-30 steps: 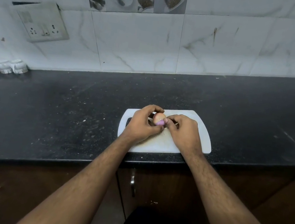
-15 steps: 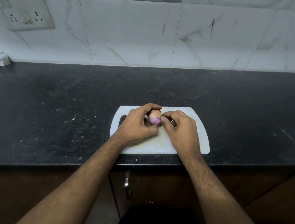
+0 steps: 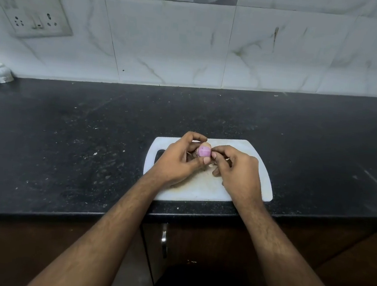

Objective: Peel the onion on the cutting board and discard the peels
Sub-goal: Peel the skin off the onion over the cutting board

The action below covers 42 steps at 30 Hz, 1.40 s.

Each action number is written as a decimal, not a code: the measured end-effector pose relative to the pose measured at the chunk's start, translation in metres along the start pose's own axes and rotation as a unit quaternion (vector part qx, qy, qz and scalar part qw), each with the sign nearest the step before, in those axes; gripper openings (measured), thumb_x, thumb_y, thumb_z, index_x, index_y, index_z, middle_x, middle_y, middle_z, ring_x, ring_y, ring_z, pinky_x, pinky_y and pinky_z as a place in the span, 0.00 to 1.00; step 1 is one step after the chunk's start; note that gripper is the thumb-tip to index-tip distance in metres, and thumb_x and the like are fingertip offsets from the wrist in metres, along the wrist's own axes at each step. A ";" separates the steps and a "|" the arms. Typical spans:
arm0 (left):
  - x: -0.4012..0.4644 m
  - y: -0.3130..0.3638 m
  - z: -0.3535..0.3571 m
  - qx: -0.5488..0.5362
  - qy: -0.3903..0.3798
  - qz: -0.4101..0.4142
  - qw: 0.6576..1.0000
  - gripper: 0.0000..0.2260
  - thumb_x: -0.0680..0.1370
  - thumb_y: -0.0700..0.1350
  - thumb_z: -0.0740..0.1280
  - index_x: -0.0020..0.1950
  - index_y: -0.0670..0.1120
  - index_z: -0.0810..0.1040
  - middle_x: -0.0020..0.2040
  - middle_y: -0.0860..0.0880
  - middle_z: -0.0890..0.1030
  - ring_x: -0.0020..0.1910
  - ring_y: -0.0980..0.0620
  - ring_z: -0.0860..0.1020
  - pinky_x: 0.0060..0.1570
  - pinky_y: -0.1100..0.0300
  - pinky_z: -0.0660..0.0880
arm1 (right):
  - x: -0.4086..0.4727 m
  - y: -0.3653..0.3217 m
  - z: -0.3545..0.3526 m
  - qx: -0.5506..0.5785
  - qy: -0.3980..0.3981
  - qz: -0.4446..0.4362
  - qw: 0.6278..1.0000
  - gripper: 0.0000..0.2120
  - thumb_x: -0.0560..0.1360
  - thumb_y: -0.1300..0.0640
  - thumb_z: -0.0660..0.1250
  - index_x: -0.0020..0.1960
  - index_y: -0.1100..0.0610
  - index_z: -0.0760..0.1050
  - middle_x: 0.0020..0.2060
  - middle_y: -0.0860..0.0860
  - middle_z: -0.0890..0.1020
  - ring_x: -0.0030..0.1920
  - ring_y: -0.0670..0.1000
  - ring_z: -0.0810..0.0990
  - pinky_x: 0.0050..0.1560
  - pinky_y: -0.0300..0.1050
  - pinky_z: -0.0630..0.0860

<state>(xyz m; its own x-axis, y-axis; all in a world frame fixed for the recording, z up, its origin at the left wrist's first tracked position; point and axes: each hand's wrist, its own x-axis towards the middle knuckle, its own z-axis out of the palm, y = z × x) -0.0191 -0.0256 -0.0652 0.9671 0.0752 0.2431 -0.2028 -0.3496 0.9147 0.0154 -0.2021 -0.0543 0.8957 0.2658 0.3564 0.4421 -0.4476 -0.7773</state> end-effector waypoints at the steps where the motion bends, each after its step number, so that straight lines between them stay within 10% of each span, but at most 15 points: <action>1: 0.001 -0.001 0.000 -0.004 0.000 0.002 1.000 0.19 0.78 0.47 0.76 0.66 0.50 0.74 0.54 0.53 0.88 0.50 0.56 0.84 0.53 0.62 0.76 | 0.000 0.000 0.000 0.003 0.001 0.005 1.000 0.07 0.81 0.53 0.69 0.55 0.49 0.84 0.35 0.44 0.85 0.32 0.41 0.84 0.32 0.38 0.79; 5: 0.002 -0.003 -0.001 -0.020 0.004 0.022 1.000 0.19 0.77 0.50 0.76 0.65 0.49 0.77 0.55 0.48 0.87 0.55 0.45 0.84 0.57 0.55 0.77 | 0.000 -0.002 -0.001 -0.001 -0.007 0.014 1.000 0.07 0.81 0.52 0.68 0.56 0.48 0.84 0.36 0.42 0.85 0.30 0.41 0.83 0.32 0.37 0.79; 42: 0.000 0.006 0.001 -0.039 -0.010 -0.032 0.999 0.12 0.88 0.44 0.58 0.64 0.48 0.81 0.56 0.55 0.84 0.52 0.70 0.79 0.55 0.75 0.71 | 0.001 -0.001 -0.001 0.012 0.044 0.018 0.999 0.02 0.78 0.56 0.71 0.46 0.52 0.81 0.31 0.47 0.83 0.32 0.46 0.83 0.36 0.38 0.79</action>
<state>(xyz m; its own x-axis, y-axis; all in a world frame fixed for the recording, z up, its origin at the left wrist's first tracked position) -0.0200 -0.0283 -0.0601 0.9810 0.0760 0.1784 -0.1519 -0.2709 0.9506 0.0157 -0.2021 -0.0532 0.9121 0.1743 0.3711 0.4095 -0.4340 -0.8025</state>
